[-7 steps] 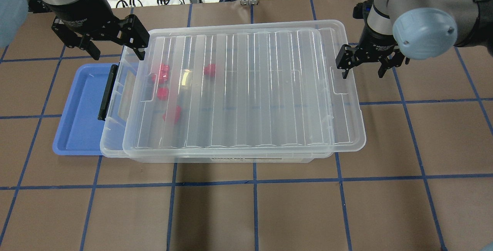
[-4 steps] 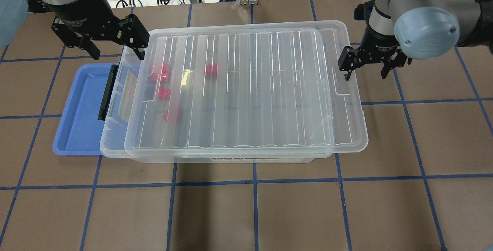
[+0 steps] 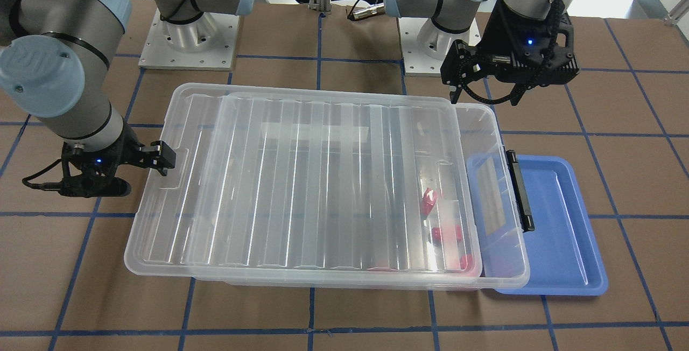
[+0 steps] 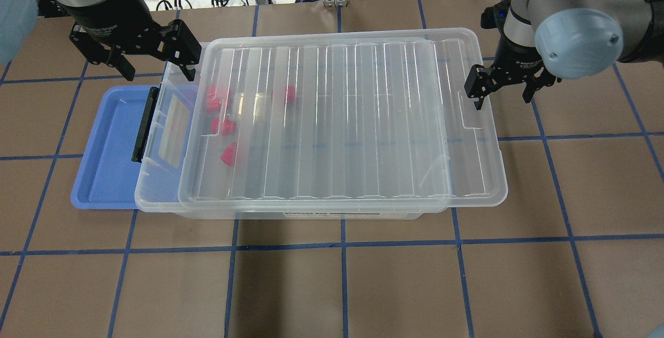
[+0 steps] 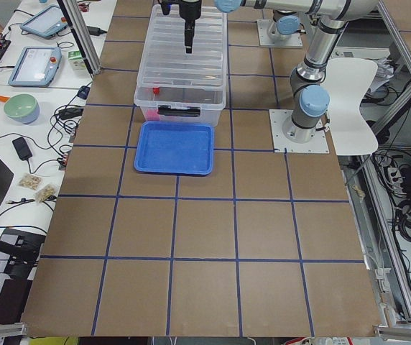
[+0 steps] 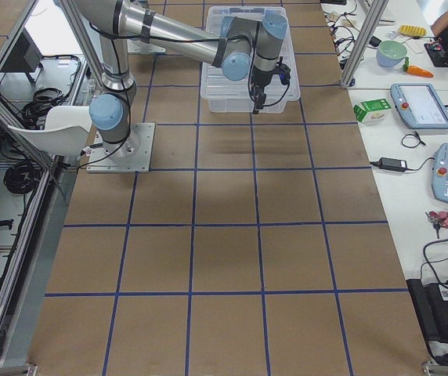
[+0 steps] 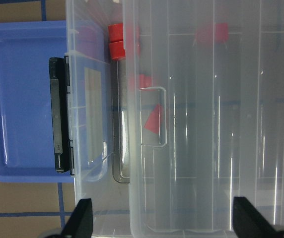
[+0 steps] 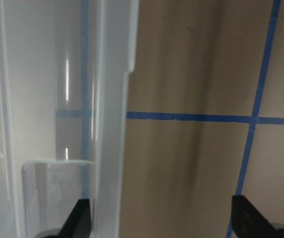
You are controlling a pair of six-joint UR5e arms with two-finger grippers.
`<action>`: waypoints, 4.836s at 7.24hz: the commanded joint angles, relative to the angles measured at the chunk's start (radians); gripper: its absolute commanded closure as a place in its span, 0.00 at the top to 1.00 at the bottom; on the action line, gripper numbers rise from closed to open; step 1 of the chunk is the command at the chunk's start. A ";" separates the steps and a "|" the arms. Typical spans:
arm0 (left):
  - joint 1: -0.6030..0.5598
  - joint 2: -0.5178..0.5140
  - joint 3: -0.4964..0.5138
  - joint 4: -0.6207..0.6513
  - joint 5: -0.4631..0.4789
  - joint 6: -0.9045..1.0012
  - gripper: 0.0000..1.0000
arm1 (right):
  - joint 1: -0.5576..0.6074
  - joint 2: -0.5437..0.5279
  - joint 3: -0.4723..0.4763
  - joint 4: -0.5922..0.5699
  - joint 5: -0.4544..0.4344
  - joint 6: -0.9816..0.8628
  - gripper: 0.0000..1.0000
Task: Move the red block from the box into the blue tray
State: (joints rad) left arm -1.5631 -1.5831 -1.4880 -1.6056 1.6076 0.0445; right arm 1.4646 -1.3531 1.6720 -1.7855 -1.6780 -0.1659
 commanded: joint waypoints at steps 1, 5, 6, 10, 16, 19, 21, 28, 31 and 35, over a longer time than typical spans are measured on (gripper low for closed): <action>0.000 0.000 0.000 0.000 0.000 0.000 1.00 | -0.055 -0.001 0.000 0.003 -0.008 -0.064 1.00; 0.000 0.000 0.000 0.001 0.000 0.000 1.00 | -0.108 -0.001 -0.003 0.001 -0.022 -0.150 1.00; 0.000 0.000 0.000 0.001 0.000 0.000 1.00 | -0.125 -0.001 -0.003 0.001 -0.023 -0.176 1.00; 0.000 0.000 0.000 0.001 0.000 0.000 1.00 | -0.136 -0.001 -0.003 0.003 -0.049 -0.184 1.00; -0.005 0.000 -0.005 -0.001 0.003 0.000 1.00 | -0.135 -0.097 -0.015 0.035 0.018 -0.173 1.00; 0.003 -0.049 -0.027 0.001 -0.003 0.021 1.00 | -0.128 -0.231 -0.026 0.145 0.012 -0.060 1.00; 0.023 -0.080 -0.200 0.195 -0.002 0.087 1.00 | -0.124 -0.238 -0.043 0.185 0.024 0.035 1.00; 0.077 -0.159 -0.409 0.413 -0.078 0.184 1.00 | -0.050 -0.236 -0.029 0.196 0.026 0.039 1.00; 0.081 -0.193 -0.460 0.520 -0.081 0.184 1.00 | -0.050 -0.251 -0.034 0.199 0.024 0.042 1.00; 0.083 -0.236 -0.462 0.541 -0.089 0.183 1.00 | -0.046 -0.264 -0.035 0.190 0.020 0.039 1.00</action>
State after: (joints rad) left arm -1.4812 -1.8026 -1.9496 -1.0790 1.5201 0.2272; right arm 1.4180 -1.6164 1.6341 -1.5896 -1.6531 -0.1251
